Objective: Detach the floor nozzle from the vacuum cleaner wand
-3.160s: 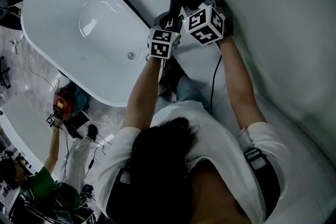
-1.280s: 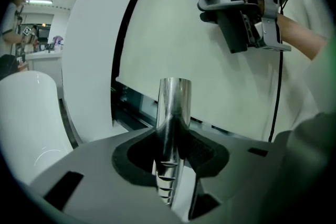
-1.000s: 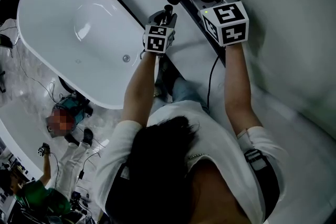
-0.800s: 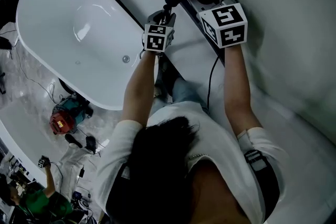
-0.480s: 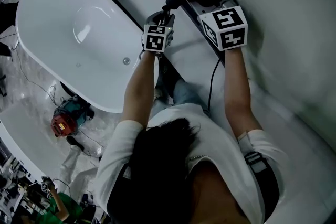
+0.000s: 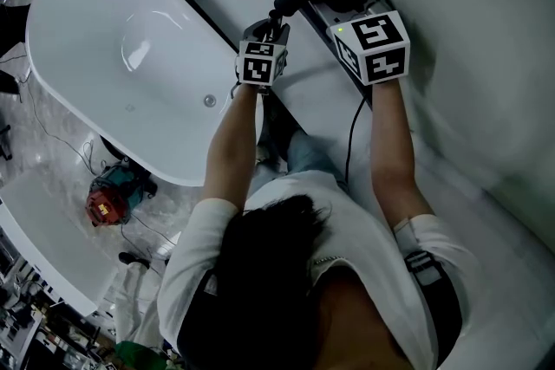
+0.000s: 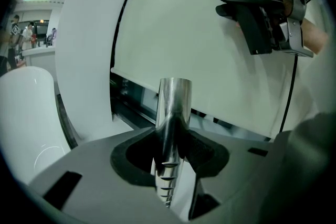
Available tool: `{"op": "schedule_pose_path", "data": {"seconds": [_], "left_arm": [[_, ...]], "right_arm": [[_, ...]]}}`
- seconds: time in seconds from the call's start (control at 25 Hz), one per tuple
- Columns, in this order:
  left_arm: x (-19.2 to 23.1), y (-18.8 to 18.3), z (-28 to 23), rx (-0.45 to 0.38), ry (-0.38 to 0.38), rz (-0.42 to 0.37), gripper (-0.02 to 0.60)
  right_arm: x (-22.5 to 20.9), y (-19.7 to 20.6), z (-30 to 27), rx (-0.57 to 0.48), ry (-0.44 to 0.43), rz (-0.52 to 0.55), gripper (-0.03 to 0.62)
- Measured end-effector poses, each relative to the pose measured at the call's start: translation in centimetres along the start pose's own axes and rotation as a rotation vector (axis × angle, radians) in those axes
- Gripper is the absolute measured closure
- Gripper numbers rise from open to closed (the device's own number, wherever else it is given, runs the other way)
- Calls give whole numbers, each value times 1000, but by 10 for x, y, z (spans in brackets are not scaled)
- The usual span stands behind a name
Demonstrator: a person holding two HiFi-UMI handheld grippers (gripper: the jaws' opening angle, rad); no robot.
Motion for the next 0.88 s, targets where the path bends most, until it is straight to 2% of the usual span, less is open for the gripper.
{"op": "schedule_pose_path", "data": {"seconds": [0.36, 0.68, 0.88], "left_arm": [[-3, -1, -1, 10, 7, 4, 443], [1, 0, -1, 4, -17, 19, 441], [3, 6, -2, 13, -14, 55, 401]], "right_arm": [[0, 1, 0, -12, -12, 1, 379], [2, 2, -1, -5, -16, 4, 379], [2, 3, -2, -3, -13, 6, 379]]}}
Point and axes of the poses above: the fingertips, and each gripper's own axes: z backward along the fingers, x to its left, y out of its underside, the point moved 8 cm from there along z, backward along the fingers
